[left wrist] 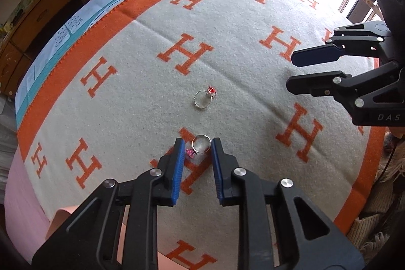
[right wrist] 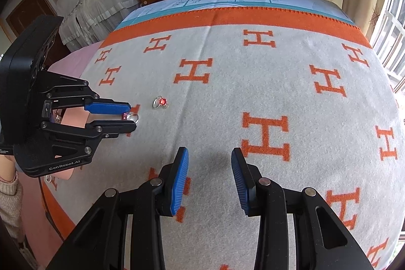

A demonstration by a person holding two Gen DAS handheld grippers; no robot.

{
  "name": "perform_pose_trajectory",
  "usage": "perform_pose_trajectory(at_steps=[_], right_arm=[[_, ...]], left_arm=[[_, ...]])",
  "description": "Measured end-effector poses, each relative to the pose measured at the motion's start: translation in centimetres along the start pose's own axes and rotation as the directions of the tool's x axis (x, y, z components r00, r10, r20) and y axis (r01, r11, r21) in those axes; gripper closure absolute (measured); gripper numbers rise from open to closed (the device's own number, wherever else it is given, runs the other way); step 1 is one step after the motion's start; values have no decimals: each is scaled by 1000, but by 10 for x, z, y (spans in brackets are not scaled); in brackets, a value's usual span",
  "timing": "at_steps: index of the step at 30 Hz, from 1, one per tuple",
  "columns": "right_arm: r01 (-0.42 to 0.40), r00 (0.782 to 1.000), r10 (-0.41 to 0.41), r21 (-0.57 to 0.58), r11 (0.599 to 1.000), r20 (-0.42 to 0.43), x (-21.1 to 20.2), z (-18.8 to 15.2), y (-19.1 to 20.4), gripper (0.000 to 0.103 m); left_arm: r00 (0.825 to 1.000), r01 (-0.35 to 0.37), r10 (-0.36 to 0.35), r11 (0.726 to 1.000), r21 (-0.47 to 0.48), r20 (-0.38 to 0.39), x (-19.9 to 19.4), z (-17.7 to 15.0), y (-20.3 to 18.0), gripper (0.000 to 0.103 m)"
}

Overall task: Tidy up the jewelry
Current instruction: 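Close the left tool on the silver ring with the pink stone, then close the right tool on the red-stone ring while the left tool holds its ring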

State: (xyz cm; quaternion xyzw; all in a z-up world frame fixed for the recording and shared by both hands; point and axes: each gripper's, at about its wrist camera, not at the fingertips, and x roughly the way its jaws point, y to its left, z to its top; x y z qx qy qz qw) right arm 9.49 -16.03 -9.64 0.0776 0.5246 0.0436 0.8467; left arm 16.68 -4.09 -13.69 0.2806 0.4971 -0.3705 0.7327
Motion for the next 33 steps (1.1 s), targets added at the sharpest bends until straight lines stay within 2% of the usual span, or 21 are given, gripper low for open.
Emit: perform_pose_trajectory(at_steps=[3,5,9,12,15,18,21,27,29,33], right_arm=[[6,1000,-6,-17,1000,3,1,2,5,67],[3,1000,-3,-37,999,6,2,5,11,67],[3,1000,-1,-112,994,22,8,13,27,67],[7,1000,-3,-180,984,26,16,20,42,67],[26,1000,-22,-248,968,20,28,26,56,67],[56,998,-55,-313,948,12,43,32,66,66],[92,996,-82,-375,922,44,48,38,72,51],[19,1000,-11,-452,892,21,59,53,69,51],[6,1000,3,-473,881,18,61,56,68,53],[-18,999,29,-518,855,13,60,55,74,71]], left_arm=[[1000,-16,16,995,-96,-1,-2,-3,5,84],[999,-44,43,982,-182,-11,-3,-7,11,84],[998,-65,62,926,-372,-18,-10,-23,24,84],[994,-102,111,890,-444,-7,-21,-37,21,84],[993,-82,114,870,-486,36,-32,-50,10,84],[989,-75,127,862,-501,70,-41,-58,-3,84],[988,-41,112,857,-513,109,-47,-61,-12,84],[982,30,77,835,-549,170,-56,-69,-12,84],[983,37,71,833,-553,172,-55,-72,-13,84],[982,64,50,822,-566,183,-55,-78,-11,84]])
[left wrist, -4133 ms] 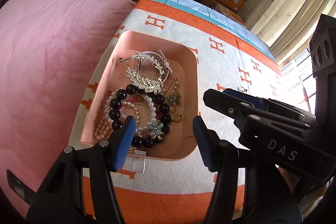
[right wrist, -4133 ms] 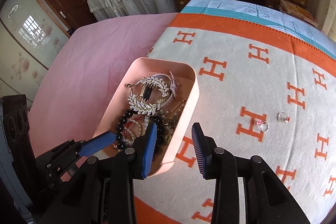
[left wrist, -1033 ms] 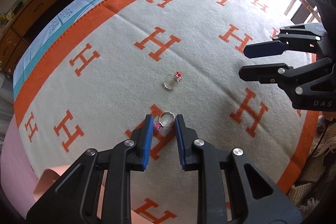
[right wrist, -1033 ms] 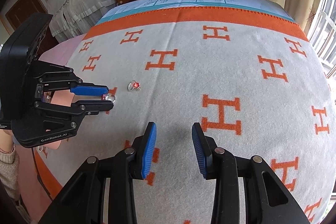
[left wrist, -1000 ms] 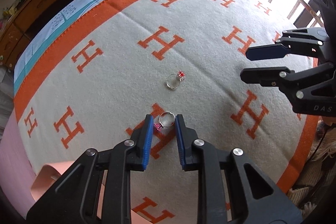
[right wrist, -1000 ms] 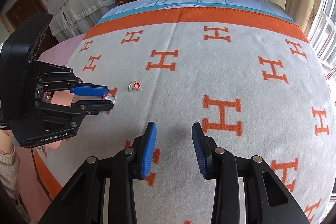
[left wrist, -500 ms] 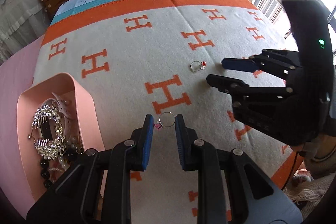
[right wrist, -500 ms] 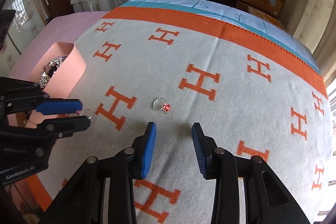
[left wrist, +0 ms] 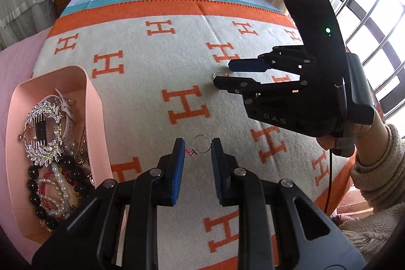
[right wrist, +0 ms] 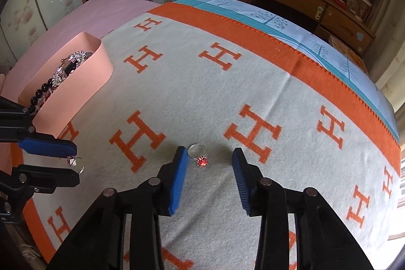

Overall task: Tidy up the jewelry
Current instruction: 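Close the right tool on the red-stone ring while the left tool holds its ring, then carry both rings over the pink box and open both tools to release them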

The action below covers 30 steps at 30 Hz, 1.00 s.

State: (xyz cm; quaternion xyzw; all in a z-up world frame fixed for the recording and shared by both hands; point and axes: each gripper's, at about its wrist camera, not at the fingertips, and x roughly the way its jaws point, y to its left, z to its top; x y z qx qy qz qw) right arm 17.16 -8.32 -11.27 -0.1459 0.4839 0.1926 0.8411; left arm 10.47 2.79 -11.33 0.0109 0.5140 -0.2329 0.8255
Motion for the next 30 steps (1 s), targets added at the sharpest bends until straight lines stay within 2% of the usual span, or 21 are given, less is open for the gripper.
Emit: perform_pose_trajectory(at_steps=[1,5,10,14,20,25,30], right_arm=[[7,1000,-7,-12,1000,2,0,0,3,72],[14,1000,-14,-29,999,10,-1,0,11,87],[43,999,-43,-5,999,14,-3,-1,15,87],[27,999,-28,40,999,44,-20,0,16,87],[-49,989,42,44,998,142,-66,19,43,87],[-151,965,139,36,988,220,-100,48,82,87],[-268,939,256,22,963,228,-109,76,122,87]], left_arm=[[1000,1,-1,1000,-3,0,0,-1,1,84],[1000,14,-14,1000,-13,16,-4,-2,1,84],[998,29,-28,999,-23,50,-17,-1,0,84],[996,27,-24,999,-25,90,-37,-1,-2,84],[982,-38,49,997,-65,184,-85,1,14,84],[962,-90,132,980,-179,240,-126,2,61,84],[953,-93,173,948,-304,249,-151,-2,113,84]])
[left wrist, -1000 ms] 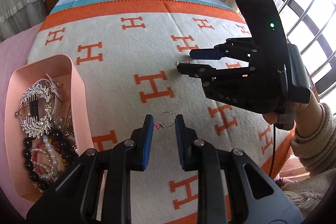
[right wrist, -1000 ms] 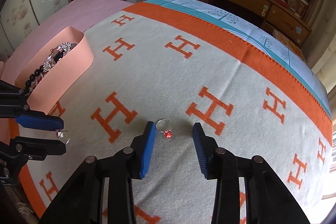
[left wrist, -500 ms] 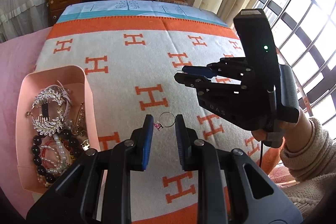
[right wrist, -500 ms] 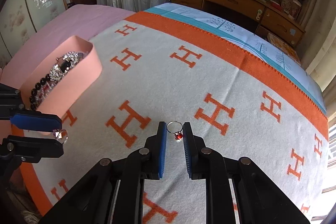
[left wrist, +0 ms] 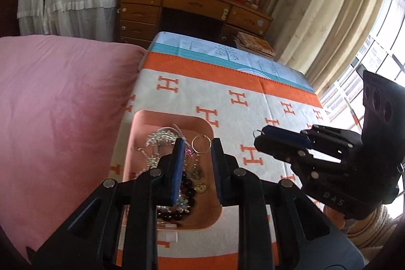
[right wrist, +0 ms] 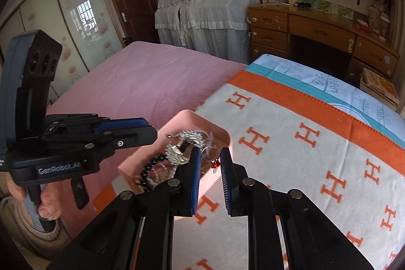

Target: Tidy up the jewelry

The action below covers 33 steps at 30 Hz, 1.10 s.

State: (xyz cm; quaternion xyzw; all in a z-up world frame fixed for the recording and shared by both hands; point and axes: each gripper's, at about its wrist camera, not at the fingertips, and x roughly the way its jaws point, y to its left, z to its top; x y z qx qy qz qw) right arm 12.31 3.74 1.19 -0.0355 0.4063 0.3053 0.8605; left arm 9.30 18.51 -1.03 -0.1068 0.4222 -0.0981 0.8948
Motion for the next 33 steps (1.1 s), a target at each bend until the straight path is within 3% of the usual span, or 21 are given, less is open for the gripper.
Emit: perform_pose_trajectory(at_steps=[12,18,22,28,33], right_arm=[[-90,981,95,38,995,-166,67,-3,53,87],[-121,967,126,36,992,-222,91,-15,66,87],[-91,963,92,17,996,-255,106,-21,73,87],[-89,963,103,69,994,-251,108,-20,61,75],[-62,971,84,104,993,-224,94,-22,48,74]], left_arm=[[997,-23,13,991,-129,-77,24,-28,50,84],[997,-36,26,991,-126,-79,29,-29,53,84],[996,-47,38,993,-111,-80,29,-29,50,84],[997,-44,37,994,-97,-71,24,-29,45,84],[997,-52,47,995,-82,-67,19,-30,40,84]])
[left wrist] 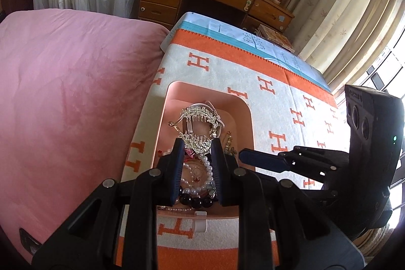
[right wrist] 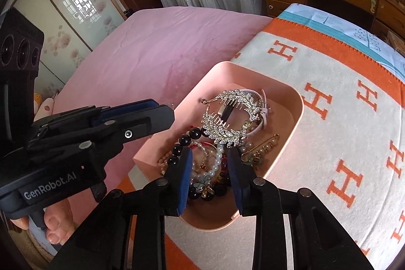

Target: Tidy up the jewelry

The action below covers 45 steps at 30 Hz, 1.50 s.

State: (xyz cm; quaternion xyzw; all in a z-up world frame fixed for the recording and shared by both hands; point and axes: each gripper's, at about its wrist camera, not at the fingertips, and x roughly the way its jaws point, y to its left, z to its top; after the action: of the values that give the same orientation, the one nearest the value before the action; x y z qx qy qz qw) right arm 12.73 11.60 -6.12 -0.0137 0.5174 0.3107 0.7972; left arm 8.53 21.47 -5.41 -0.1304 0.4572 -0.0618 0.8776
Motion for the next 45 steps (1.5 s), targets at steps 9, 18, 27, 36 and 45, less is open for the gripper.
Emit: perform_pose_trajectory(at_steps=[9,18,27,36,45], right_arm=[[56,996,-61,80,995,67,-34,-25,-24,70],[98,990,-110,132,986,89,-58,-54,-39,69],[213,959,-231,116,970,164,-105,-89,-25,69],[289,919,-347,280,915,185,-177,-139,-46,58],[387,815,-523,438,811,247,-250,-183,-59,32]], left_arm=[[998,-43,43,999,10,-37,5,-3,-8,84],[997,-53,53,999,11,-63,8,-9,-16,58],[999,-49,49,997,57,-4,-18,-16,-46,58],[997,-14,2,987,157,77,-47,-45,-114,57],[988,-75,45,976,205,148,-66,-78,-170,48]])
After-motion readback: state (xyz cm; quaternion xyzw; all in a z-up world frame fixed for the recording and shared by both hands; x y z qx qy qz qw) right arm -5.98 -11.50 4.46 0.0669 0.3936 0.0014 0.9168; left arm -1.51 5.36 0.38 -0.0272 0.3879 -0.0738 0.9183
